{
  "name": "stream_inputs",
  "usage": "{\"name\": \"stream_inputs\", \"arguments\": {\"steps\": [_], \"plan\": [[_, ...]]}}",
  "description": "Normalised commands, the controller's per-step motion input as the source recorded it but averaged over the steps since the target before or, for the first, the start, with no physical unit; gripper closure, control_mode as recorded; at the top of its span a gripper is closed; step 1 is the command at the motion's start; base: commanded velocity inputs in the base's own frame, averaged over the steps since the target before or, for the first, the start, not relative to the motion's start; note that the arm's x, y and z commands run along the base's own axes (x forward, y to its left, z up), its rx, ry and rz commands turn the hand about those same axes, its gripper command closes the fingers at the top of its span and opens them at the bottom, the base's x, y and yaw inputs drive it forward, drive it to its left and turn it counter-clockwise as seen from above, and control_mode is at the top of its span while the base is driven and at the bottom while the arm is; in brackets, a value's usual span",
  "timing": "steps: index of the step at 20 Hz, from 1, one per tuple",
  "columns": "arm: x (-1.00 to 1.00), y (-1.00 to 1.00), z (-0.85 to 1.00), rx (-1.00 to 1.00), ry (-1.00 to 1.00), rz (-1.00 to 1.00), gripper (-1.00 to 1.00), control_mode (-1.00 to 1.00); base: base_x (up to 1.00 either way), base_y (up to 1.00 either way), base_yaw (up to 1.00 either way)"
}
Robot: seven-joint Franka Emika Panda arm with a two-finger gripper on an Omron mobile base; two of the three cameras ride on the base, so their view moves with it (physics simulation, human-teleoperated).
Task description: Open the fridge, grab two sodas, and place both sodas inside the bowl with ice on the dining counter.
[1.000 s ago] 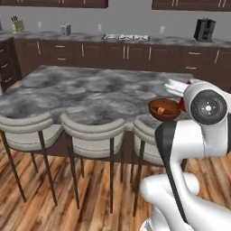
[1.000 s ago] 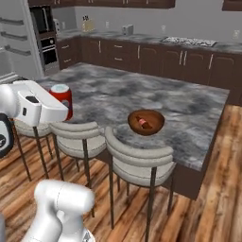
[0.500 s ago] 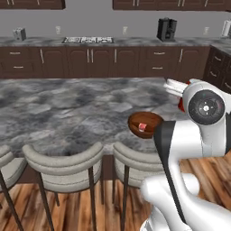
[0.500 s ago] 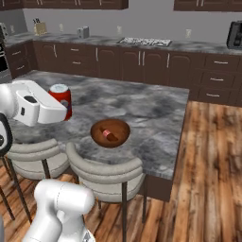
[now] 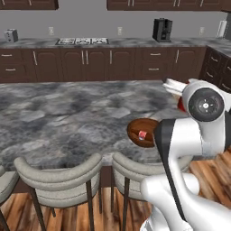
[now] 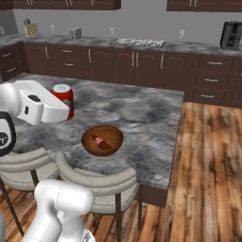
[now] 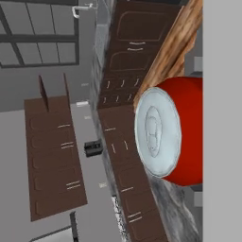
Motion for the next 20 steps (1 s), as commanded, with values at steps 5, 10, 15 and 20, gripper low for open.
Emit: {"name": "stream_inputs", "arguments": {"steps": [5,10,15,20], "plan": [[1.00,-0.12,-0.09,0.05,0.35,0.25,1.00,-1.00,0.00,0.00,0.00],[1.00,0.00,-0.29,0.00,0.45,0.30,1.00,-1.00,0.00,0.00,0.00],[0.83,0.00,-0.48,-0.01,0.51,0.32,1.00,-1.00,0.00,0.00,0.00],[0.58,0.00,-0.65,-0.01,0.57,0.34,1.00,-1.00,0.00,0.00,0.00]]}}
